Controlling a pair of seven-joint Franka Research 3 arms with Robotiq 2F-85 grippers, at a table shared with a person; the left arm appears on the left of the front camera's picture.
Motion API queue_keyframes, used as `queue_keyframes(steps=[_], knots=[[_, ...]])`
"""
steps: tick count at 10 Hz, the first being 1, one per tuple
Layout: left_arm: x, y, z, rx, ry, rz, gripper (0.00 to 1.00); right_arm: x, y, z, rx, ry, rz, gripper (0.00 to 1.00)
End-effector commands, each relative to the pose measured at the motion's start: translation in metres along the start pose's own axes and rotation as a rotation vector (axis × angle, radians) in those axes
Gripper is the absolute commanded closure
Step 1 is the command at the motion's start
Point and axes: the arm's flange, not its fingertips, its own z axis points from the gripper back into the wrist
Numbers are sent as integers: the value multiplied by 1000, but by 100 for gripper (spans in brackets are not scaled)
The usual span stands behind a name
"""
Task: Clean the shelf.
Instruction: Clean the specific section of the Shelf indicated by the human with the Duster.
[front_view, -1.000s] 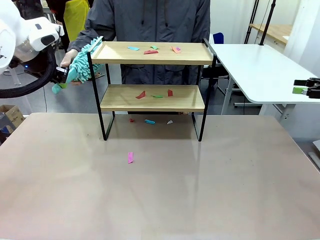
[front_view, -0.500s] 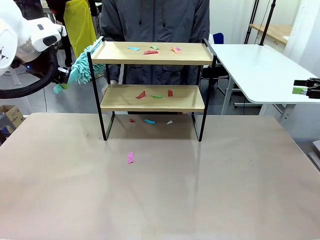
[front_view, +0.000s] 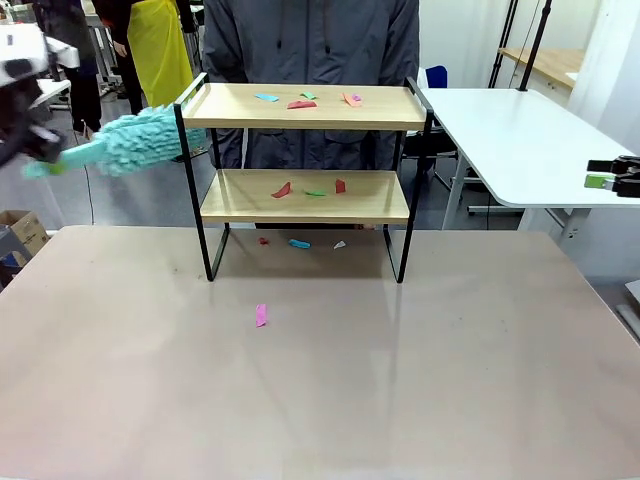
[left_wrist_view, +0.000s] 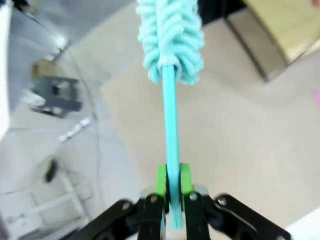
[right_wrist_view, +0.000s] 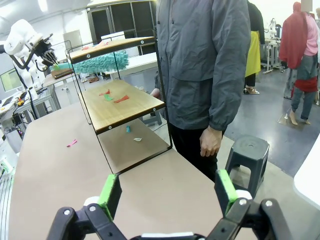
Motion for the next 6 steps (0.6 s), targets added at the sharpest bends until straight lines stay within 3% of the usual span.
queue_keyframes(steps=[1,3,6], knots=[[-29,26,43,2,30,-236,87,3,2,-1,-4,-1,6,0],[-63,48,64,-65,73,-508,87,3,2,-1,-4,-1,6,0],[-88,39,74,-26,192,-854,87,3,2,-1,-4,-1,6,0]])
